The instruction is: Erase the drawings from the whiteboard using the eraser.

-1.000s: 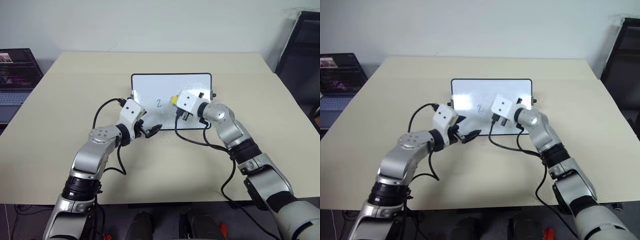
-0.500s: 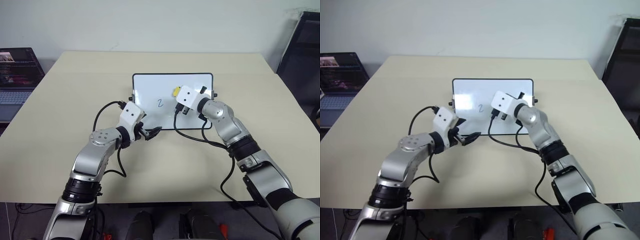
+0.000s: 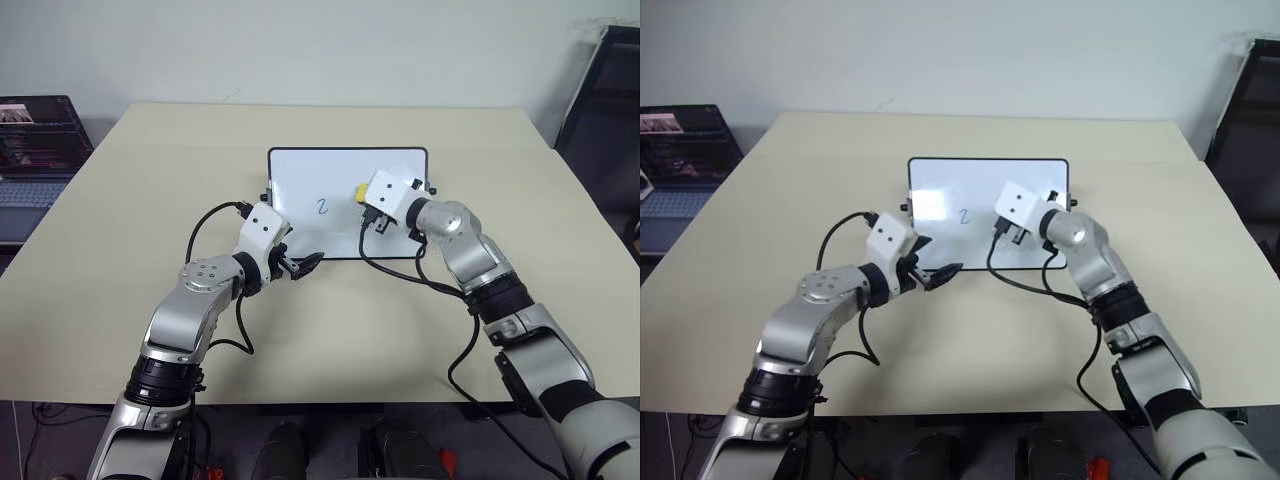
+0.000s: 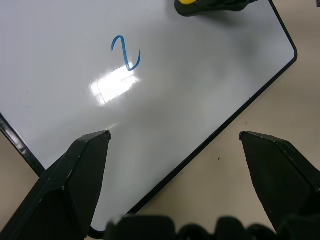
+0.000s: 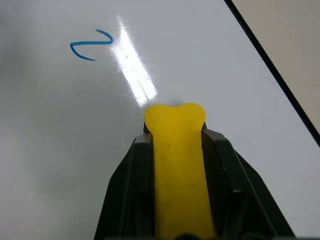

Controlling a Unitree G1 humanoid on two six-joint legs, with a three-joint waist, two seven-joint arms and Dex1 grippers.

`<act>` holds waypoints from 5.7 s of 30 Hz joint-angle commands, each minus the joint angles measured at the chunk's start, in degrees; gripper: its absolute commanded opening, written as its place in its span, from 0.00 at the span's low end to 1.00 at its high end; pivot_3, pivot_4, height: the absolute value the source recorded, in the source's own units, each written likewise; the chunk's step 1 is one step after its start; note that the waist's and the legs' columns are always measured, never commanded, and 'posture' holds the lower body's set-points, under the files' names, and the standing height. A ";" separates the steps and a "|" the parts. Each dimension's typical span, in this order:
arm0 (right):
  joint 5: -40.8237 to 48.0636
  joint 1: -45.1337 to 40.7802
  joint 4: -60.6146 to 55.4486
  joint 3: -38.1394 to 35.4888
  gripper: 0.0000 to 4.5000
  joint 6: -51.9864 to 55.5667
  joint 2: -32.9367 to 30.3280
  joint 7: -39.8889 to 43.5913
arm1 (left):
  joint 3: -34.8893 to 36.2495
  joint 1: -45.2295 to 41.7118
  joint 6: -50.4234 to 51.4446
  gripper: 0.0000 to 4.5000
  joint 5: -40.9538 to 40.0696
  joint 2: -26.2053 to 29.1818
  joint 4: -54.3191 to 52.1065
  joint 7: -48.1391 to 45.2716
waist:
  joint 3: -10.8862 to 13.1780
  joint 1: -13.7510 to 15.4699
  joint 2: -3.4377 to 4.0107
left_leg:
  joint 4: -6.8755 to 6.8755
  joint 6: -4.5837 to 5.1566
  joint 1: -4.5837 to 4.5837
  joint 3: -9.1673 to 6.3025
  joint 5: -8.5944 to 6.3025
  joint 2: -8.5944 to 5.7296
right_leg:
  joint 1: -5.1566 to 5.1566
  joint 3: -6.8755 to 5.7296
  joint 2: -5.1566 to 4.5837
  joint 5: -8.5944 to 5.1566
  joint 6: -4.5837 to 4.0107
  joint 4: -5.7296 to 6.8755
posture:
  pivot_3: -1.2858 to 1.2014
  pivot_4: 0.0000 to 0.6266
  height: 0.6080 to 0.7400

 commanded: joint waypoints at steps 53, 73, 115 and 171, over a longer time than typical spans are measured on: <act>25.46 31.89 -48.80 -13.19 0.22 25.09 2.15 3.53 | 12.71 8.94 -8.00 1.00 -4.15 -2.80 -3.54 4.62 | 0.00 0.96 0.00 | -0.11 -0.02 -0.27 0.00 -0.03 0.05 | -0.24 0.01 -0.02 -0.02 0.01 -0.21 | 0.52 0.24 1.00; 14.02 11.26 -16.39 -2.51 0.22 1.93 5.07 -2.68 | 11.57 3.85 -2.83 1.00 -4.43 -2.56 -6.81 9.03 | 0.02 0.55 -0.02 | -0.11 -0.01 -0.14 0.11 -0.01 0.03 | -0.22 0.03 0.05 -0.01 0.02 -0.08 | 0.52 0.24 1.00; -5.32 -9.95 29.86 9.42 0.22 -21.74 7.48 2.07 | 8.69 4.32 -7.84 1.00 -2.71 -0.99 -3.22 5.93 | 0.01 -0.16 -0.01 | -0.01 0.02 0.14 -0.03 0.05 0.07 | 0.06 -0.08 0.00 0.10 -0.11 0.06 | 0.52 0.24 1.00; 10.95 9.90 -21.44 -10.77 0.22 9.29 3.28 6.50 | 3.32 1.01 -6.29 1.00 -4.17 -0.88 -5.47 -0.48 | 0.02 1.13 0.00 | -0.19 -0.08 -0.63 -0.10 0.23 0.07 | -0.61 -0.13 0.00 0.19 -0.14 -0.17 | 0.52 0.24 1.00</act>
